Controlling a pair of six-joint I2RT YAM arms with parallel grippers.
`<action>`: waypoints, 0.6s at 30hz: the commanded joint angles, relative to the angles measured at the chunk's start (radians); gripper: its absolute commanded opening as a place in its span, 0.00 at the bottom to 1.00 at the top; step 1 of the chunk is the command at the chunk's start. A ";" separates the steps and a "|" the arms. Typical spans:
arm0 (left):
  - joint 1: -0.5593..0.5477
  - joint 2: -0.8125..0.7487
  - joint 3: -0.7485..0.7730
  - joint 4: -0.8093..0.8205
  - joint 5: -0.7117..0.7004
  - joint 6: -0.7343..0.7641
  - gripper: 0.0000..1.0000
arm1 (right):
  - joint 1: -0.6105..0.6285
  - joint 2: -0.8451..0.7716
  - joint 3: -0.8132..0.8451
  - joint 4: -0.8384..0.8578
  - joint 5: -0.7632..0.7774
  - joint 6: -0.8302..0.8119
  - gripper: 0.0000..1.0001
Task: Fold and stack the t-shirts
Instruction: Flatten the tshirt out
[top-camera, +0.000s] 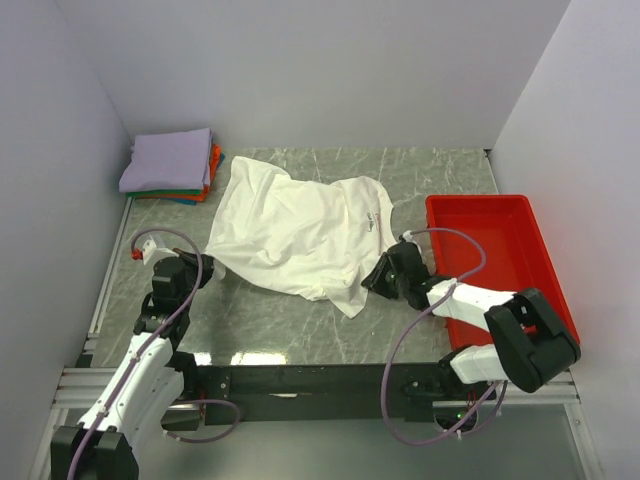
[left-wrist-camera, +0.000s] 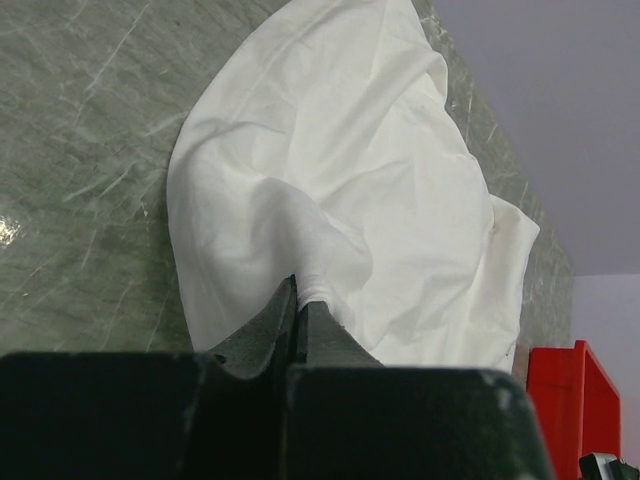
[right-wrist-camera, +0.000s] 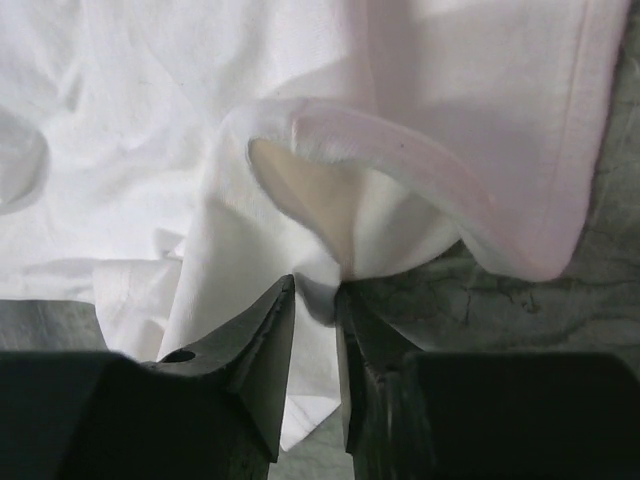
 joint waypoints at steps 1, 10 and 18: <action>0.004 0.003 0.025 0.035 -0.001 0.023 0.01 | 0.018 0.015 0.021 0.020 0.003 0.012 0.30; 0.004 -0.009 0.035 0.017 -0.009 0.030 0.01 | 0.019 -0.169 -0.039 -0.056 -0.037 0.045 0.01; 0.004 -0.063 0.103 -0.040 -0.009 0.030 0.01 | 0.016 -0.548 0.076 -0.369 0.052 0.014 0.00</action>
